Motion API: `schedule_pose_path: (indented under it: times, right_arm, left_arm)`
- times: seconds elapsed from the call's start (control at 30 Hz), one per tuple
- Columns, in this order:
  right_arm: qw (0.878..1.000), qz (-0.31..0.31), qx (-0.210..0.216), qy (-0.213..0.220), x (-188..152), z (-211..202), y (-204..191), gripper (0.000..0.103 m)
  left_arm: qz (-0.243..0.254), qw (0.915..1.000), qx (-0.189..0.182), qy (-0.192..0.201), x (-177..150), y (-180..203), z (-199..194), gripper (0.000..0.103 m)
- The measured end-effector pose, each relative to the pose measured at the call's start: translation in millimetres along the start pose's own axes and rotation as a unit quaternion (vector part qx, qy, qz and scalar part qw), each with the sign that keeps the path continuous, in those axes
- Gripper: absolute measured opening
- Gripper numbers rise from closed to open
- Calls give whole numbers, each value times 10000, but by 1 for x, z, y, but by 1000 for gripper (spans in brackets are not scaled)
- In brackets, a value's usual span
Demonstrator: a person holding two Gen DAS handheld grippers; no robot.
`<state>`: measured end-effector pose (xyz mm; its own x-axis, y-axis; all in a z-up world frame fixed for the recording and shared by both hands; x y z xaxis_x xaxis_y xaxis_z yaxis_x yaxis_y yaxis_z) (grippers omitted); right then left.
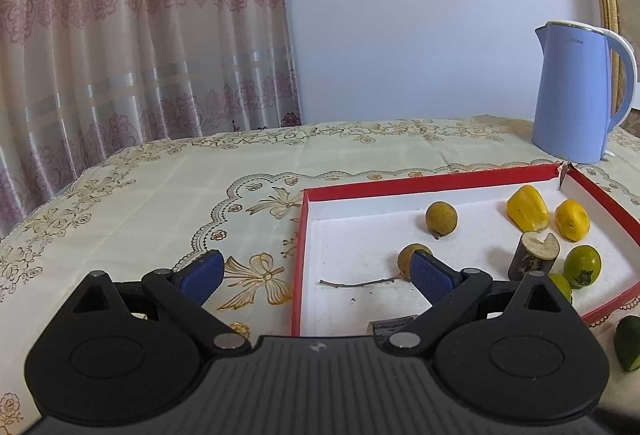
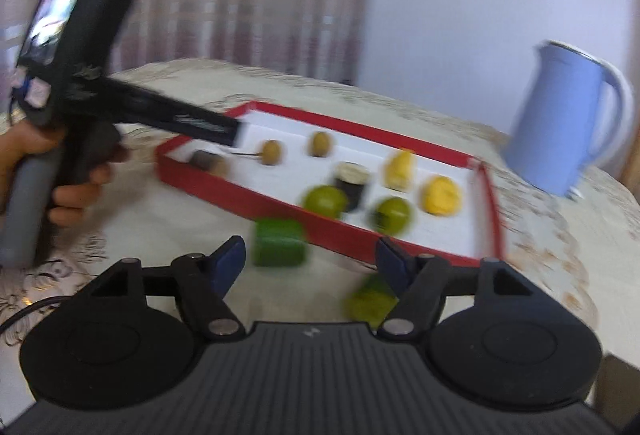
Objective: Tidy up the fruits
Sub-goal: 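Withdraw the right gripper from the tray toward the cucumber pieces, then grasp the green cucumber chunk beside the tray with the left gripper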
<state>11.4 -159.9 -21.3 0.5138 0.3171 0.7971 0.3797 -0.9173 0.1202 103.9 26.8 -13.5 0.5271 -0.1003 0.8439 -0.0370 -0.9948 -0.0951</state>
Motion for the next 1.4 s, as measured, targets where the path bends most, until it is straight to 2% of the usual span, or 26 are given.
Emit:
schedule_pose_path:
  times: [0.03,0.1,0.17,0.3,0.33,0.37,0.57,0.67,0.7,0.77,0.87,1.03,1.13,1.23,1.3,1.4]
  right_arm:
    - [9999,-57,65,-84,2,7,-3,61]
    - [9995,-48,137,-268,4,21,-4,43]
    - [9993,10,66,-377,4,29,-3,36]
    - [9994,183,146,-272,7,20,-6,32]
    - [9993,222,197,-238,8,17,-6,29]
    - [9992,254,250,-202,10,14,-9,21]
    - [9994,137,326,-47,25,15,-28,20]
    - [9960,135,880,-45,26,10,-34,20]
    - [9958,33,909,-40,24,8,-38,23]
    - [9974,-41,723,48,18,0,-38,31]
    - [9986,279,429,144,10,-14,-16,31]
    - [9968,758,-101,218,-6,-27,19,31]
    - [9948,973,-165,263,-17,-28,33,36]
    - [9939,1017,-245,357,-23,-29,38,44]
    - [9932,1036,-308,444,-27,-31,39,57]
    - [9921,1096,-337,500,-27,-29,41,67]
  left_arm:
    - [-7,10000,7,-3,0,0,0,100]
    - [-30,10000,23,-6,0,-1,1,100]
    - [-66,10000,38,-11,0,-3,1,100]
    - [-181,9997,176,67,3,-7,-1,100]
    - [-224,9994,264,98,4,-9,-3,100]
    - [-276,9989,349,128,5,-12,-5,100]
    - [-459,9976,526,28,1,-34,-23,100]
    - [-461,9984,339,-18,-5,-41,-35,100]
    - [-452,9987,241,-34,-7,-41,-39,100]
    - [-369,9993,63,-95,-12,-40,-44,100]
    - [-268,9995,-101,-142,-20,-34,-49,100]
    - [-24,9963,-818,-243,-33,-15,-63,100]
    - [356,9960,-806,-138,-41,5,-71,100]
    - [680,9959,-586,-44,-49,22,-71,100]
    - [824,9952,-524,-55,-53,30,-68,100]
    - [859,9946,-568,-88,-54,39,-65,101]
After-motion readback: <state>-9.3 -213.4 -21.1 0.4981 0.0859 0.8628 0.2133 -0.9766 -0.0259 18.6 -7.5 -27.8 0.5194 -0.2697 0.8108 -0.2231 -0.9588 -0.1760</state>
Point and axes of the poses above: each gripper's, at about its wrist camera, not at the fingertips, and z roughly the way its jaws point, y to its right, x to its top, the point moved 1 cm from there along z, roughly the way its jaws point, and after that the axes turned 6 degrees about -y, right-handed, at the moved point
